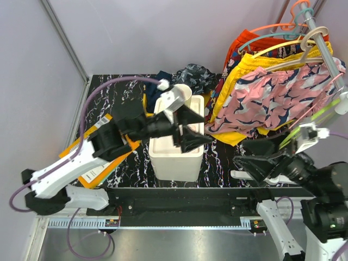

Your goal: Remove the shorts from the hanger

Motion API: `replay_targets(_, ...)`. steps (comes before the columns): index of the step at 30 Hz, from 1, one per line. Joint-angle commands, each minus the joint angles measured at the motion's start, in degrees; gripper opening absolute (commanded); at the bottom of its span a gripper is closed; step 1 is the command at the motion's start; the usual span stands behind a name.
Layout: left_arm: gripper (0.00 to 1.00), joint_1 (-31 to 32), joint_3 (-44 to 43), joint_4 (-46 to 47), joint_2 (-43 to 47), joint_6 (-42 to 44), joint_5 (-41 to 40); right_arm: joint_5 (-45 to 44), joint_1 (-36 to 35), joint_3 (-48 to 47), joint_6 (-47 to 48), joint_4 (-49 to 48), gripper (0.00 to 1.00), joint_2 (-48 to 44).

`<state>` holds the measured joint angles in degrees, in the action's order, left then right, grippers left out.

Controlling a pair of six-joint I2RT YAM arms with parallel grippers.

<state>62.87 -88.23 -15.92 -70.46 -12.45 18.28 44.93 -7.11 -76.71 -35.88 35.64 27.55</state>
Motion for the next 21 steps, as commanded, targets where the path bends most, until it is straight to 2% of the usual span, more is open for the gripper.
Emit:
replay_targets(1, 0.8, 0.32, 14.1, 8.25, 11.37, -7.39, 3.15, 9.74, 0.08, 10.32, -10.86, -5.32, 1.0, -7.06)
replay_targets(3, 0.85, 0.5, 22.69, 10.99, 17.24, -9.95, 5.44, 10.79, 0.17, 12.97, -12.8, -5.4, 1.0, -10.74)
replay_targets(10, 0.91, 2.69, 45.75, 22.76, 35.28, -21.37, 6.24, 7.29, 0.08, 27.37, -18.0, -1.37, 1.0, -22.53)
replay_targets(13, 0.92, 2.96, 52.61, 23.92, 42.31, -24.8, 5.8, 3.34, 0.17, 31.08, -16.25, 4.16, 1.0, -26.57)
replay_targets(18, 0.93, 2.96, 62.71, 25.06, 53.39, -27.63, 5.1, -5.72, 0.26, 29.6, -8.52, 15.58, 1.0, -26.94)
replay_targets(21, 0.93, 2.96, 67.99, 25.24, 59.72, -29.55, 3.61, -6.08, 0.35, 30.56, -5.7, 16.48, 1.0, -26.85)
